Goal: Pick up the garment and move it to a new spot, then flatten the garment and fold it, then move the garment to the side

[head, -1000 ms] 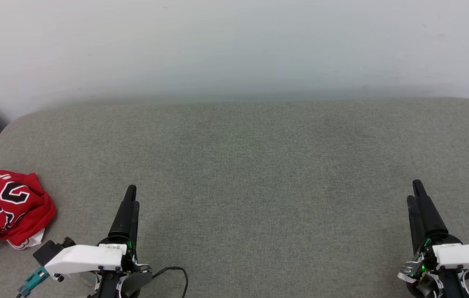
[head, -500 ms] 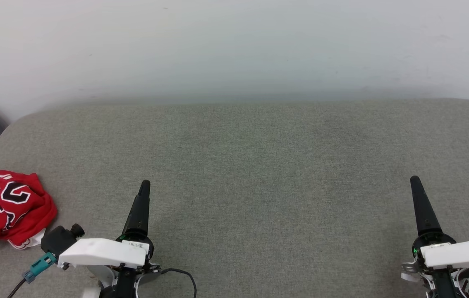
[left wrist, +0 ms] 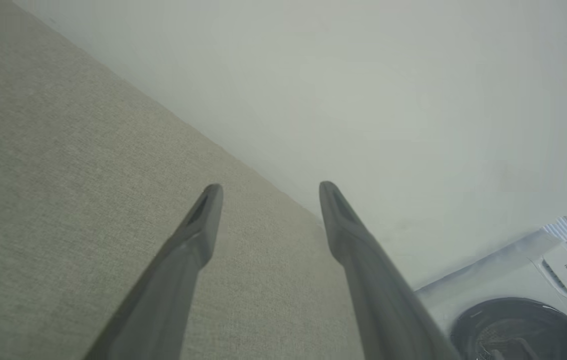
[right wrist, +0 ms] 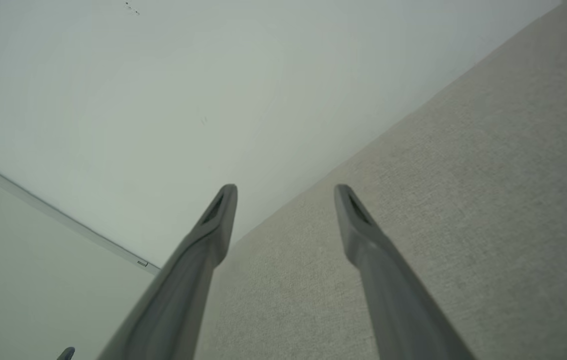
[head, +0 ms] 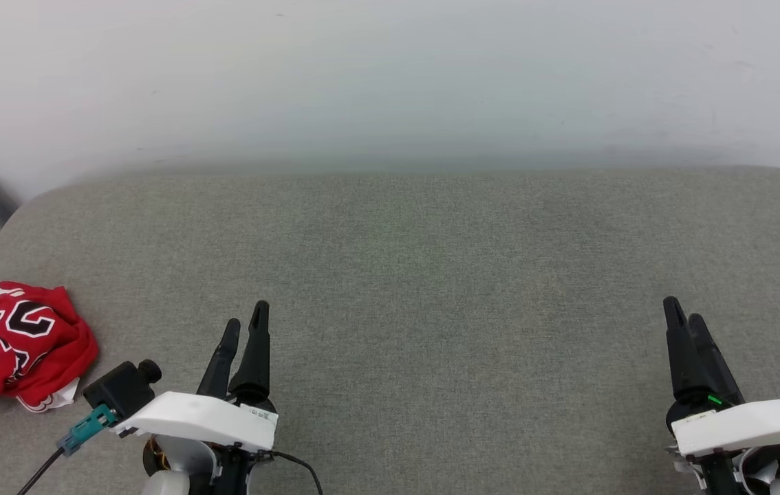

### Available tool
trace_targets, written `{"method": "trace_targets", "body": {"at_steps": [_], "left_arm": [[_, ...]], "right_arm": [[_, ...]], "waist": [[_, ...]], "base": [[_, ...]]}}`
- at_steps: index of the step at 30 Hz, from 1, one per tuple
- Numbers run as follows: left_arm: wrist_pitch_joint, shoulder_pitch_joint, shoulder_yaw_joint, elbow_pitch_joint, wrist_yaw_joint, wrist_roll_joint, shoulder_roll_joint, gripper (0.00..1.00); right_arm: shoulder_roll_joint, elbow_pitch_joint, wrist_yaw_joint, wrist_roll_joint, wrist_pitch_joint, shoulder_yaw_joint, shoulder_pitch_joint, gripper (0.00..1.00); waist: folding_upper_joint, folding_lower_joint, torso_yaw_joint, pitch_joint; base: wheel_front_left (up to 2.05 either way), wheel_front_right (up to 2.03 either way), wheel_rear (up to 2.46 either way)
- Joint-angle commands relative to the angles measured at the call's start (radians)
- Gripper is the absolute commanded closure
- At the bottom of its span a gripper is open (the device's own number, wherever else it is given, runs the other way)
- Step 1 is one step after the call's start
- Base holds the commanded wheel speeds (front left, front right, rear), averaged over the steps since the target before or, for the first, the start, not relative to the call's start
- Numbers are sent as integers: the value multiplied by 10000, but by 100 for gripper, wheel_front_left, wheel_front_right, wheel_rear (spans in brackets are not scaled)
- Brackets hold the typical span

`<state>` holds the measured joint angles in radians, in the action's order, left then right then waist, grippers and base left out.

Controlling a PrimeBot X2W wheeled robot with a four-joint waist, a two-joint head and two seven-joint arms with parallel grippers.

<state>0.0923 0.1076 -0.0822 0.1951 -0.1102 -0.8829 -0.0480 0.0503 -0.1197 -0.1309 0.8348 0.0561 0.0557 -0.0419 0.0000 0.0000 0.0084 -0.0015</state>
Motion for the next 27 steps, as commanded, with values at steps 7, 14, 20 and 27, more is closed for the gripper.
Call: {"method": "trace_targets", "body": {"at_steps": [7,14,20,27], "left_arm": [[272,292,-177,-3,121,1592,-35,0],[470,359,-297,-103,298,2883,-128,0],[633,369,-452,-94,385,3773,-201,0],[775,386,-606,-63,468,4557,-287,0]], "right_arm": [[11,338,1,-1126,-85,-36,33,0],[10,592,2,-2090,-239,-77,145,0],[8,825,2,-2959,-384,-127,221,0],[7,1006,2,-3850,-478,-94,310,0]], "waist": [[0,0,-2,-21],[0,0,24,-29],[0,0,52,-23],[0,0,59,-58]], "base": [[0,0,0],[0,0,0],[0,0,0],[0,0,0]]}}
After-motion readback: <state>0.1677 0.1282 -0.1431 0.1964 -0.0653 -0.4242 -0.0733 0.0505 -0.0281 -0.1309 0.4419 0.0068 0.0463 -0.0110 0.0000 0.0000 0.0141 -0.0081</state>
